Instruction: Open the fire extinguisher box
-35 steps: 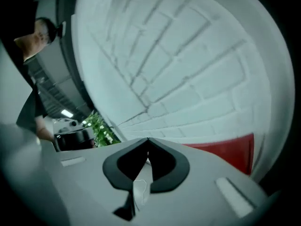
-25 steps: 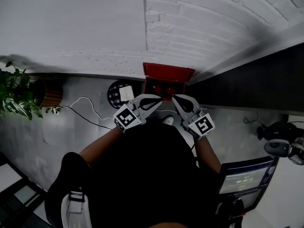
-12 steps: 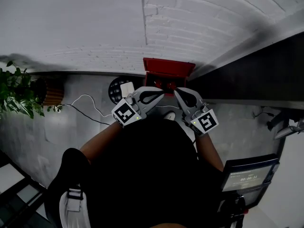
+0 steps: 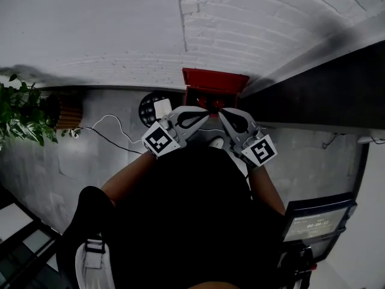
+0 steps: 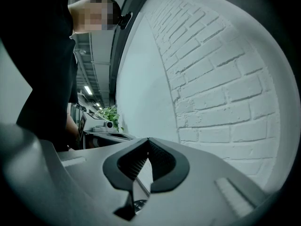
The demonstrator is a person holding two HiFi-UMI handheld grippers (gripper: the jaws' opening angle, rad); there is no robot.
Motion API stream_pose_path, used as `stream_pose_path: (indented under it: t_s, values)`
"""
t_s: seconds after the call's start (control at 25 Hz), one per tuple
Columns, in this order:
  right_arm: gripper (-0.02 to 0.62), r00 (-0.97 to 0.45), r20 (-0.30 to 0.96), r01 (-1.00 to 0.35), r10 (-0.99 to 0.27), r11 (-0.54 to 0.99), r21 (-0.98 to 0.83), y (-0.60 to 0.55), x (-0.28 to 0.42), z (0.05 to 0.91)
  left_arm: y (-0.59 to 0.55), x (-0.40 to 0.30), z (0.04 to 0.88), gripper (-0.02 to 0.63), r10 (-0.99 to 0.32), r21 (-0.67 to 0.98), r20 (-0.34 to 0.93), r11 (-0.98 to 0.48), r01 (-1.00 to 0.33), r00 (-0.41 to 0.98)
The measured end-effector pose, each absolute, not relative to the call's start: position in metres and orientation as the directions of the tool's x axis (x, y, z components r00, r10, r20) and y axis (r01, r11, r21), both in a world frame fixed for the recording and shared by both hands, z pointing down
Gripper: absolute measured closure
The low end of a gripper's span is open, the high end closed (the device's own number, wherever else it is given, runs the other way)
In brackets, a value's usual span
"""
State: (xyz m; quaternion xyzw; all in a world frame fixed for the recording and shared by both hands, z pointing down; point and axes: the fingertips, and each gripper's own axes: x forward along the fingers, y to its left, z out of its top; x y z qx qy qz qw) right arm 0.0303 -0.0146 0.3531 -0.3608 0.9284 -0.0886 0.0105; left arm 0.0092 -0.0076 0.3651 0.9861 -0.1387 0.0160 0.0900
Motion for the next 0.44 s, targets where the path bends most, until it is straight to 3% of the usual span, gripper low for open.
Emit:
stream_pose_path:
  t_s: [0.44]
  values:
    - [0.586,-0.754,0.042,-0.652,-0.655,0.739,-0.169,-0.0154,0.0327,0.352,-0.0099,0.0102,0.3639,0.603,-0.276,0.168,0.061,-0.944,-0.282,0.959]
